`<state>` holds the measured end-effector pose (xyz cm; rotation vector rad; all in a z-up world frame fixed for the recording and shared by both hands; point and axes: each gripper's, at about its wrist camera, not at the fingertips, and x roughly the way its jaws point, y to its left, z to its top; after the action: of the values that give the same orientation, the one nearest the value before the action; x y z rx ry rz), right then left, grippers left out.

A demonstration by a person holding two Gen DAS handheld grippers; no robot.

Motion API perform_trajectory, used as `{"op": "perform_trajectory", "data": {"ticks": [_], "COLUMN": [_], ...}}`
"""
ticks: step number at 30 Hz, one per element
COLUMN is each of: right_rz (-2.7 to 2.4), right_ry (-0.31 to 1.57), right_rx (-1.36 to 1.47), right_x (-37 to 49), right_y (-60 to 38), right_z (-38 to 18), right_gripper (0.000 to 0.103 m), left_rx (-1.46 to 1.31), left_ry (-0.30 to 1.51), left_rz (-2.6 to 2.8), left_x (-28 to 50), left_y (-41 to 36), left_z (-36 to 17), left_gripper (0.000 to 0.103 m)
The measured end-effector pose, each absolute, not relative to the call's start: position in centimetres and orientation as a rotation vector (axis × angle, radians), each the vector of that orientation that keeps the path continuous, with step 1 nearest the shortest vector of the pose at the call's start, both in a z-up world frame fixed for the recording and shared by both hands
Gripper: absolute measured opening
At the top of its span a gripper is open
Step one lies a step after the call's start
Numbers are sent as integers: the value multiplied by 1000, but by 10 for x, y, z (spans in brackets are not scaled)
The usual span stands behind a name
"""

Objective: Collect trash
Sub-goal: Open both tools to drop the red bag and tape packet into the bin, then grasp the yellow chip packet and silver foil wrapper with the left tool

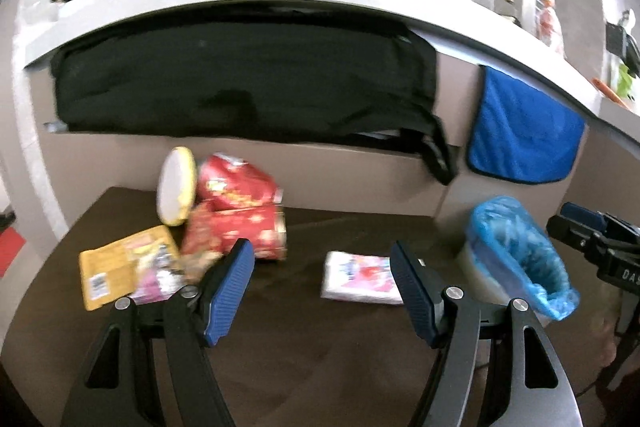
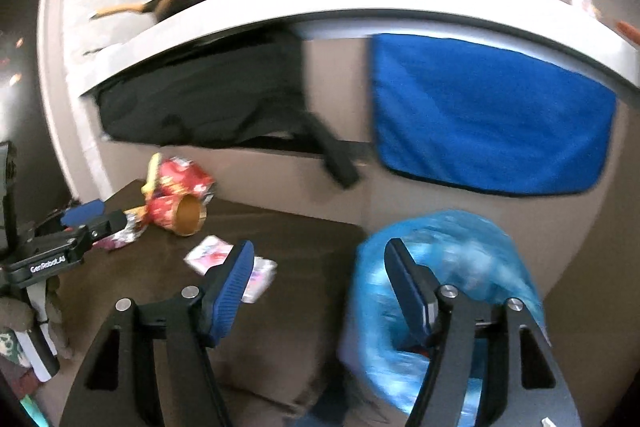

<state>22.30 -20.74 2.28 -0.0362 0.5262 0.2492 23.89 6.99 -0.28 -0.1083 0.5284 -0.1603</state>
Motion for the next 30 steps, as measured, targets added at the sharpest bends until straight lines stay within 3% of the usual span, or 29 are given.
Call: {"op": "perform_trajectory", "data": {"ticks": [19, 24, 30], "right_rz": [471, 472, 429], "right_ry": [664, 691, 713], "right_rx": [-214, -227, -227], "right_x": [256, 263, 275], "right_y": [-65, -61, -67], "right_z": [-22, -33, -44], "right_gripper": [65, 65, 65], "left_rx": [-255, -378, -367], "left_ry": [648, 724, 777], "left_rz": [-129, -152, -108], "left_x": [285, 309, 308], "left_y": [271, 279, 236], "left_z": [-65, -72, -83], "left_gripper": [71, 71, 71]}}
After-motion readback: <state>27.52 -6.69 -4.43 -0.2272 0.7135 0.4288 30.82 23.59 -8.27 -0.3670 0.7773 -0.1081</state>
